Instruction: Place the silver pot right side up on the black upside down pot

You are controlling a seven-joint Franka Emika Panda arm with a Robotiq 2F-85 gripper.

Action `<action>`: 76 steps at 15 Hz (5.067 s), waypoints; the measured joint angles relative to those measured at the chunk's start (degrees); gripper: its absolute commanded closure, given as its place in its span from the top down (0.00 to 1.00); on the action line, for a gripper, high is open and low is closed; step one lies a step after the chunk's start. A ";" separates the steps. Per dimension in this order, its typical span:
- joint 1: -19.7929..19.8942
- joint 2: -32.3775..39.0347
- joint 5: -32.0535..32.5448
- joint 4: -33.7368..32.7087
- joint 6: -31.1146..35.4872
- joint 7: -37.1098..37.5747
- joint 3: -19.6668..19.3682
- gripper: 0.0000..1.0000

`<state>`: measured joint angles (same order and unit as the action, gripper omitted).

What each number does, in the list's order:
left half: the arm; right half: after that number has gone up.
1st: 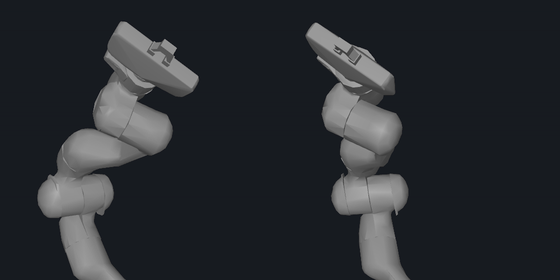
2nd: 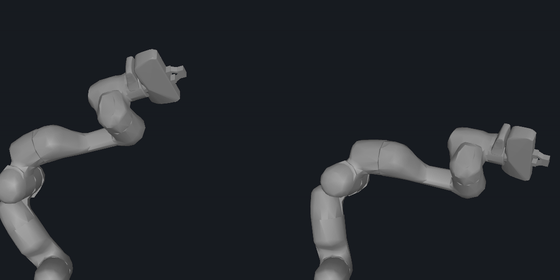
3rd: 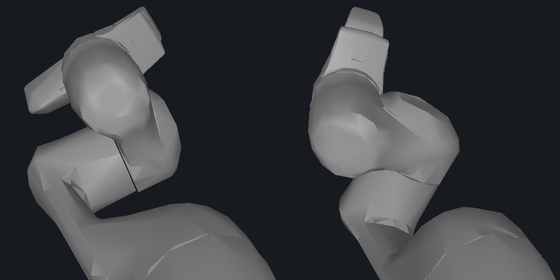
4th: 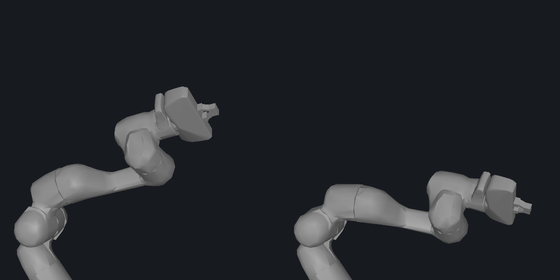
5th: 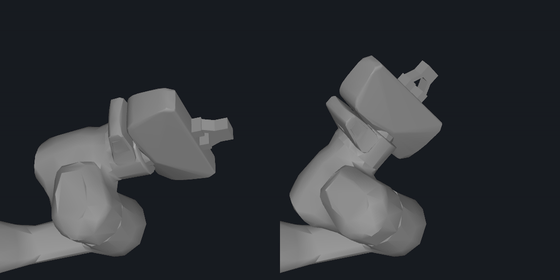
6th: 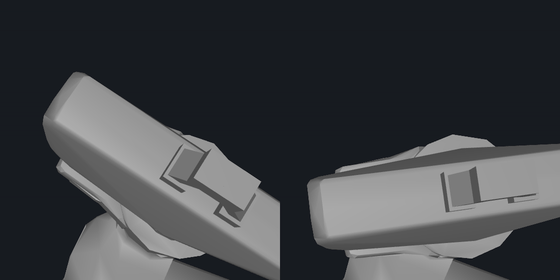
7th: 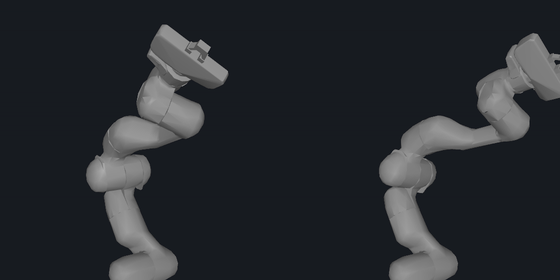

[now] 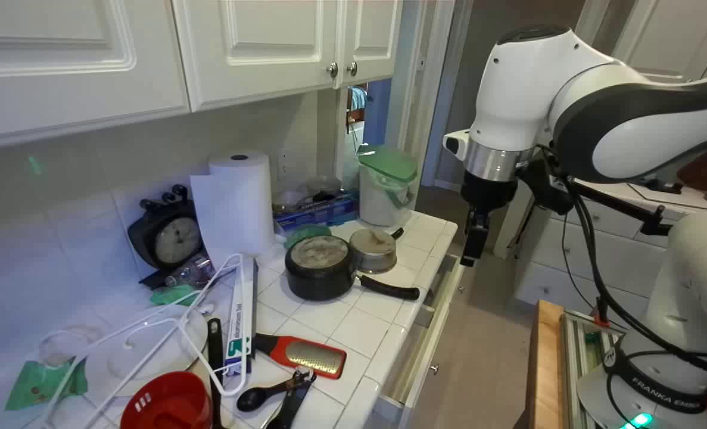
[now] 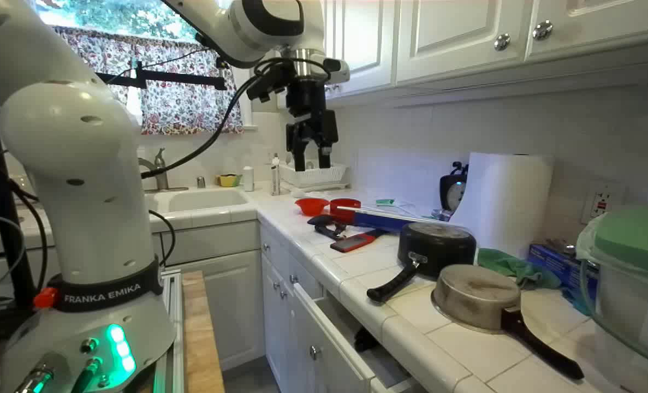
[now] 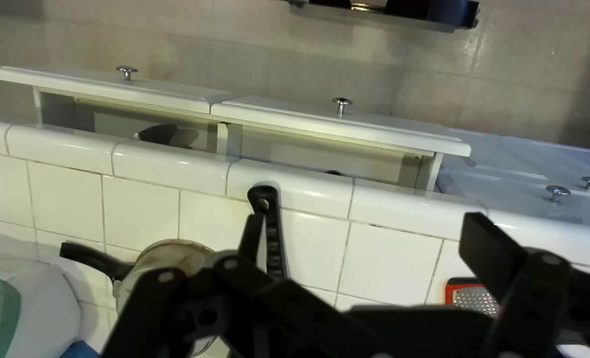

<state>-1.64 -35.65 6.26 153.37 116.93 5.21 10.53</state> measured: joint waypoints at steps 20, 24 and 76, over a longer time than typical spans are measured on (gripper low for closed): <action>6.69 7.00 0.71 -4.04 11.05 1.68 -8.14 1.00; 8.79 7.49 2.19 -4.03 13.49 7.06 -8.07 1.00; 9.56 66.94 0.50 -40.58 36.25 48.39 -25.72 1.00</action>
<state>7.93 31.30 6.76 112.79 153.17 53.59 -15.19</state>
